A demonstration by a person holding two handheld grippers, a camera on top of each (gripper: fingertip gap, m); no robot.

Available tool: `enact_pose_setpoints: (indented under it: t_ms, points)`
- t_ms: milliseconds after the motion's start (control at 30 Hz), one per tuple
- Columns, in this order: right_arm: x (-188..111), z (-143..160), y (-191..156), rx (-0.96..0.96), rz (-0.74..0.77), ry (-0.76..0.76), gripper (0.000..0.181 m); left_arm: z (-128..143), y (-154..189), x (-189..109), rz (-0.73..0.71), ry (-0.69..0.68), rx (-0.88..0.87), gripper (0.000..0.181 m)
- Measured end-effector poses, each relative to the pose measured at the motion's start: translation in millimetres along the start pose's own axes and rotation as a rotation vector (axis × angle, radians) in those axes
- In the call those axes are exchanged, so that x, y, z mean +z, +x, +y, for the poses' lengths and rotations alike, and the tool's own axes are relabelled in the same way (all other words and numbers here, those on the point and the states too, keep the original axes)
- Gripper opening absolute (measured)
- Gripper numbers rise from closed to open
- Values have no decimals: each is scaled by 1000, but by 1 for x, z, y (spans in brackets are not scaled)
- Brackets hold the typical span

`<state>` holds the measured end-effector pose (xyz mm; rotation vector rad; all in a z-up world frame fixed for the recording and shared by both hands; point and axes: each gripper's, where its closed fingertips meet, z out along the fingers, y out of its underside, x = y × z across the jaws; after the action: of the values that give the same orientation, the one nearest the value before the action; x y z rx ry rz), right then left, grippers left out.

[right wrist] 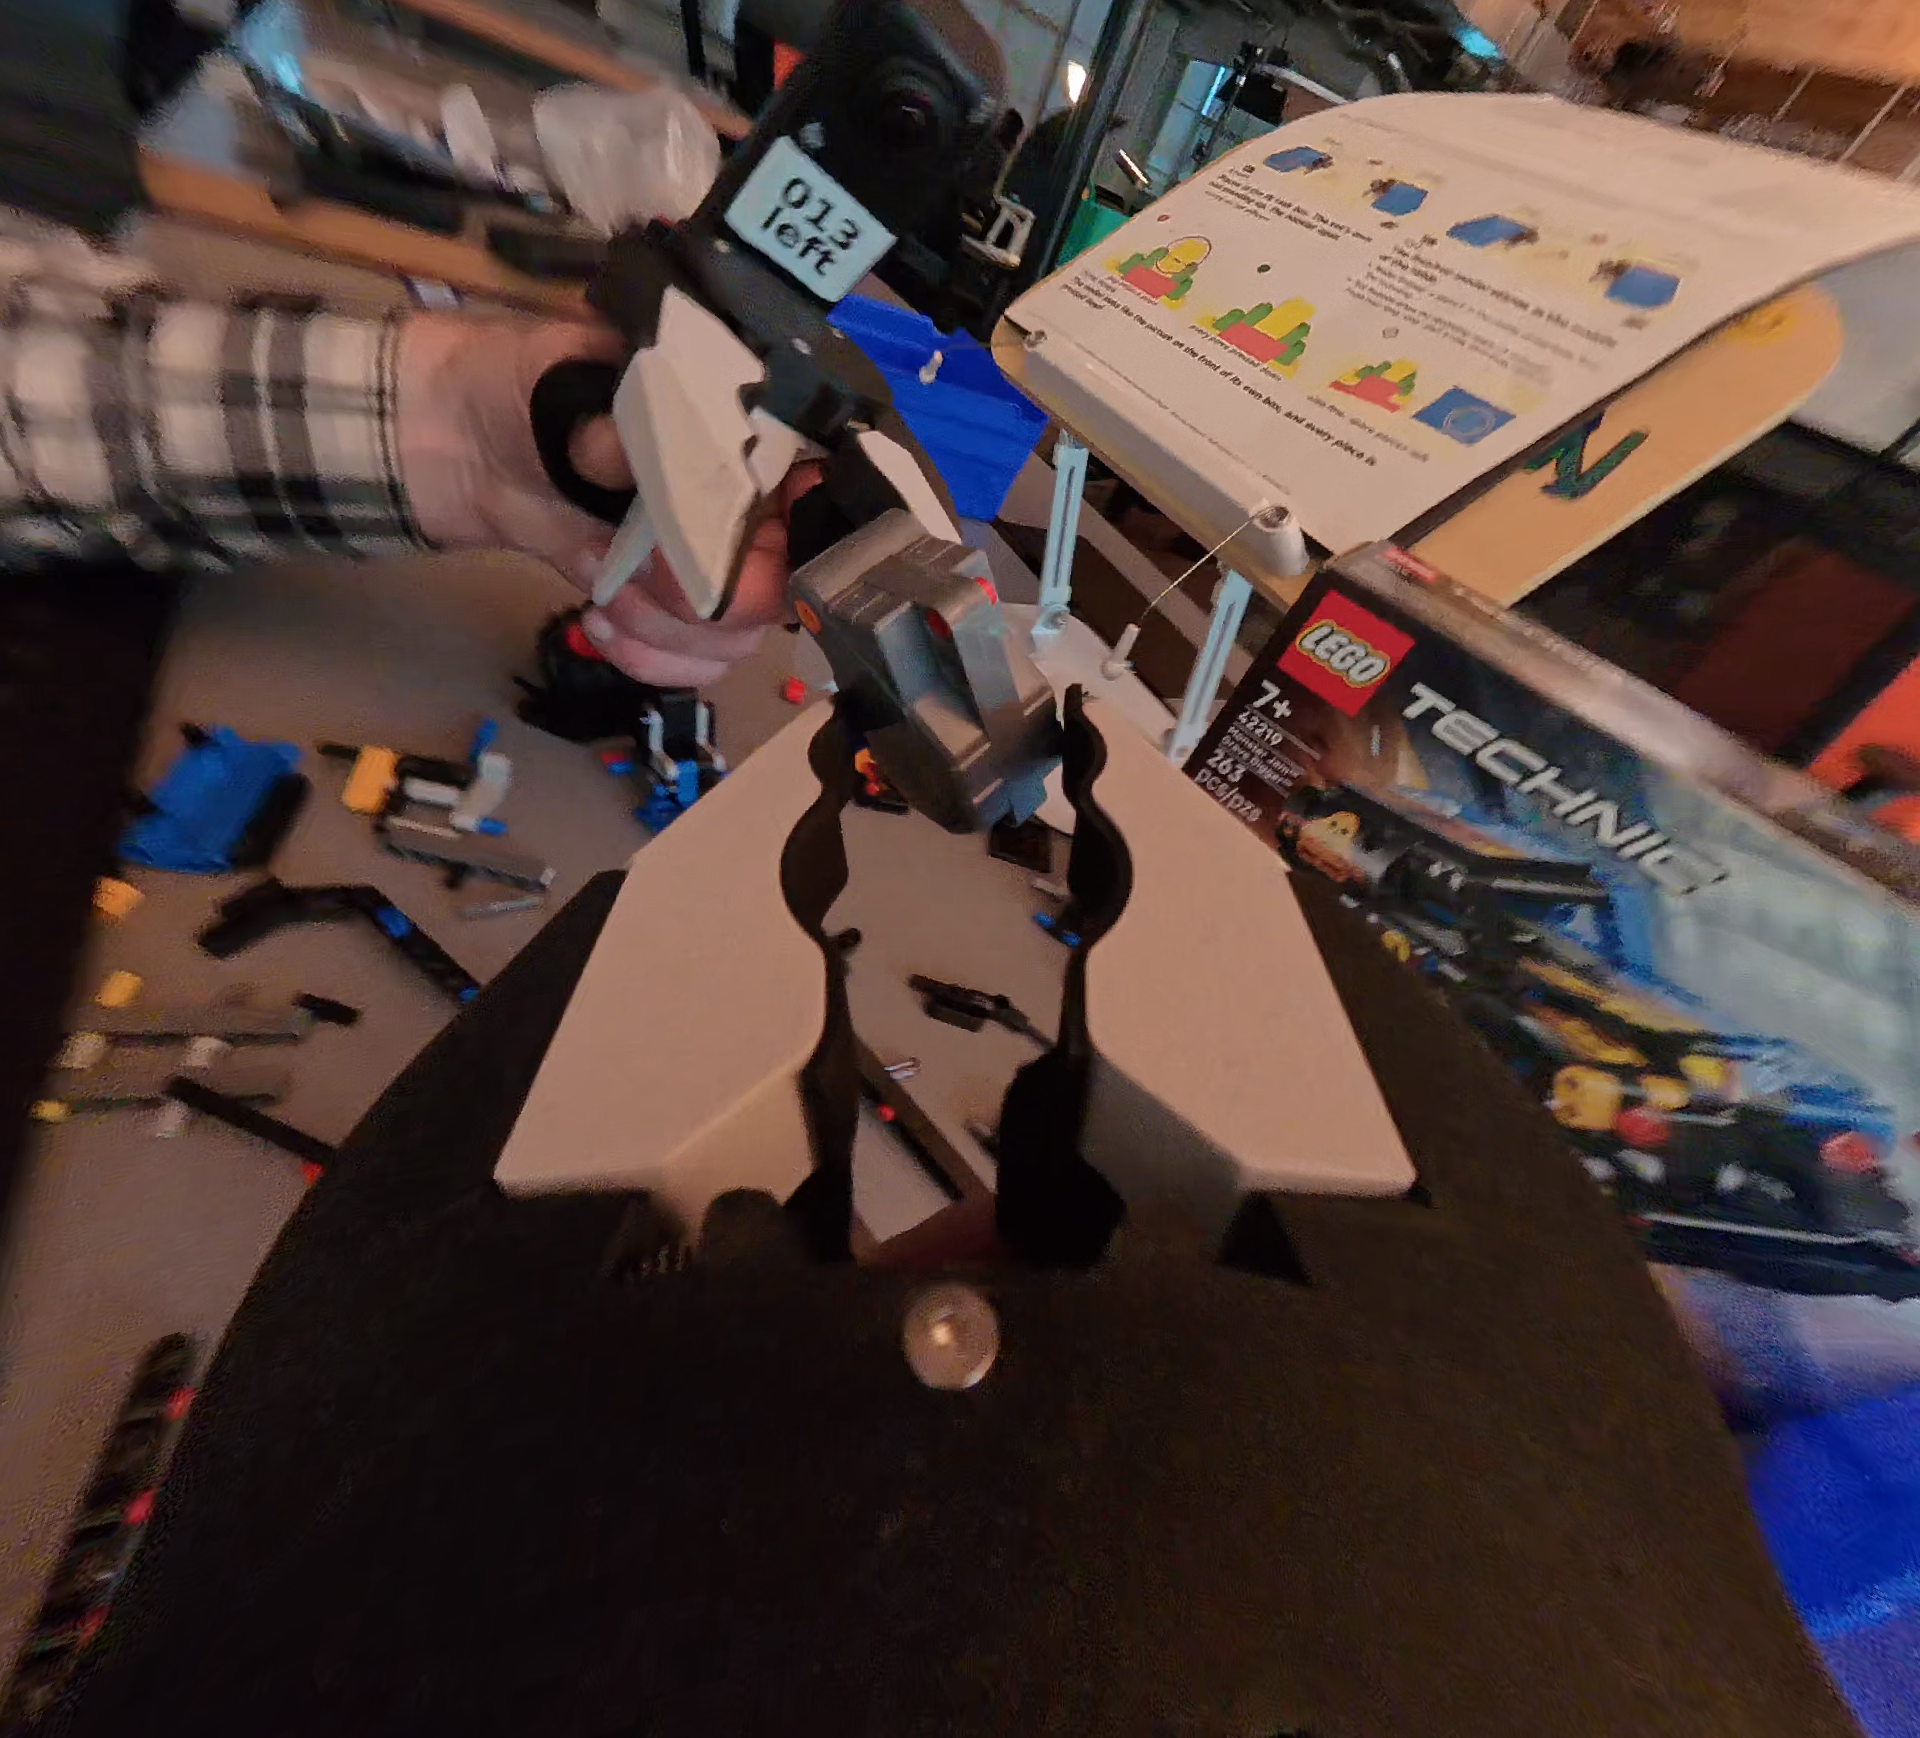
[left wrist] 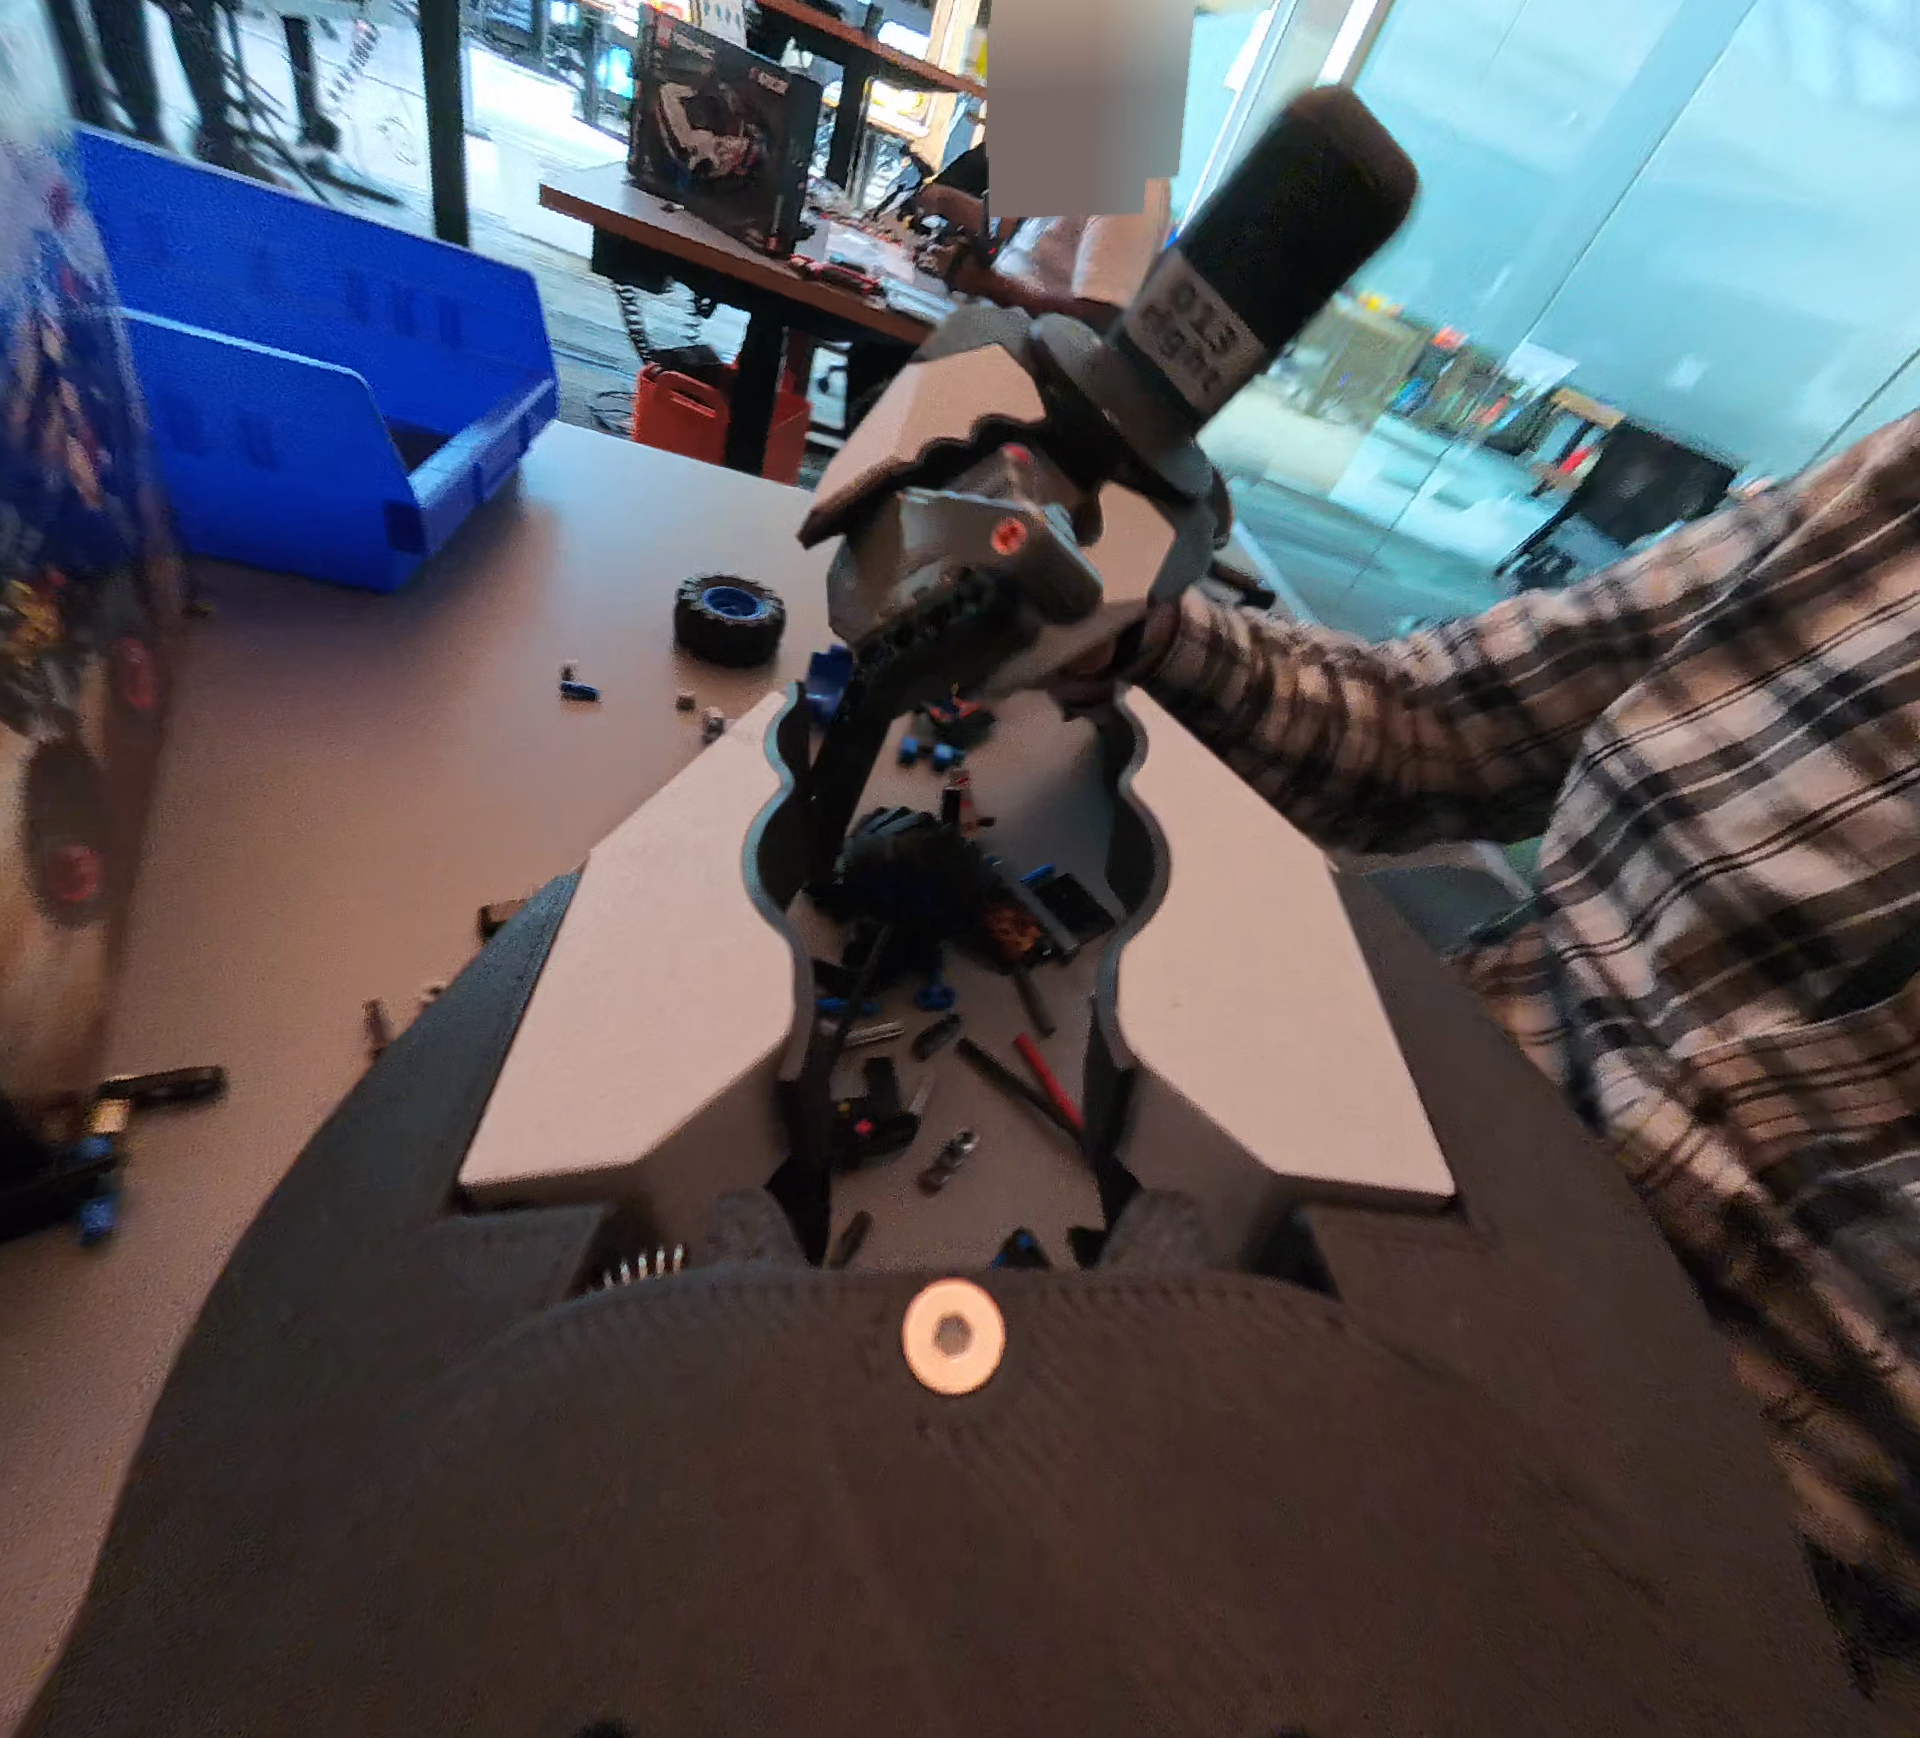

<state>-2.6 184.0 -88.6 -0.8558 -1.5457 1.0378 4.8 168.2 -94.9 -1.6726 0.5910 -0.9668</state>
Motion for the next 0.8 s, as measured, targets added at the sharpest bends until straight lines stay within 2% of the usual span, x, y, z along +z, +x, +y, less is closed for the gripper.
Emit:
enact_pose_setpoints:
  t_ms: [100,233,300,433,567,800]
  points:
    - [-5,2,1,168,-93,43,38,-1,-8,-3,-146,-52,194,36]
    - [-7,-5,-2,313,-176,113,38,15,-13,9,-256,-193,357,31]
    - [-8,-8,-6,362,-216,126,38,14,-12,14,-304,-201,470,6]
    - [-6,-4,3,389,-163,117,38,8,-25,13,-403,-197,447,5]
    - [-3,-4,12,276,-16,79,51,0,-38,10,-541,-192,463,4]
    - [-6,-4,26,334,70,83,41,-10,-44,11,-785,-274,711,4]
